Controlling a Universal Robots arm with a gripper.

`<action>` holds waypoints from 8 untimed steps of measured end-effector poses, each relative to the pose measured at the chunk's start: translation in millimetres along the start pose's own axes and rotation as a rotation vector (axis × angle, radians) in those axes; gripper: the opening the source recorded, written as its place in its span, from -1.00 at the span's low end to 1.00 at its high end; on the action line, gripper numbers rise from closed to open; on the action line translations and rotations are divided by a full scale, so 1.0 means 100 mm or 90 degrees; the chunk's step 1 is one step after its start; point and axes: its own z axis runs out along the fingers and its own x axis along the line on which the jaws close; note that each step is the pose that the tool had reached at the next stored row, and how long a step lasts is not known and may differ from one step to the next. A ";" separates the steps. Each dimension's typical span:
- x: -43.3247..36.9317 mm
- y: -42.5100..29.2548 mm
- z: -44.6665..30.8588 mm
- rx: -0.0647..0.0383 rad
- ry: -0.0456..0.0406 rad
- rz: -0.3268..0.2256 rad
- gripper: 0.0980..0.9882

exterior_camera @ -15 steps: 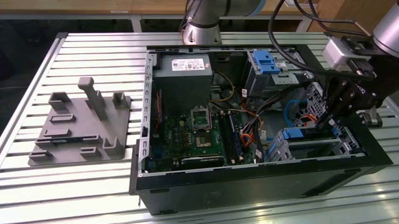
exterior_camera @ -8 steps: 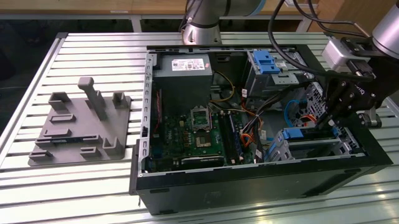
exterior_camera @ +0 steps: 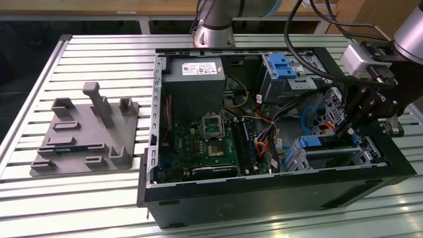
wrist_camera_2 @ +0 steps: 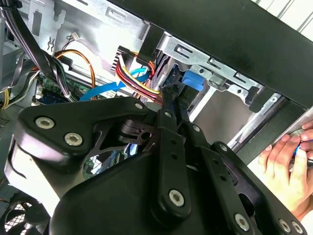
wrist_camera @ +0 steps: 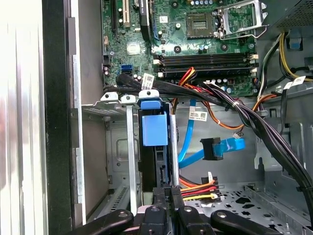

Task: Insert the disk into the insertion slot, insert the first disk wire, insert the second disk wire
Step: 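Insert the first disk wire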

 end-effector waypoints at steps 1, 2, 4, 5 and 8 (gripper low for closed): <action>0.000 0.000 0.006 0.000 0.0000 -0.001 -0.86; 0.002 -0.001 0.012 0.000 0.0001 -0.001 -0.86; 0.004 -0.002 0.017 0.000 0.0003 -0.003 -0.86; 0.006 -0.002 0.018 0.000 0.0002 -0.003 -0.83; 0.010 -0.001 0.007 0.000 0.0003 -0.005 -0.70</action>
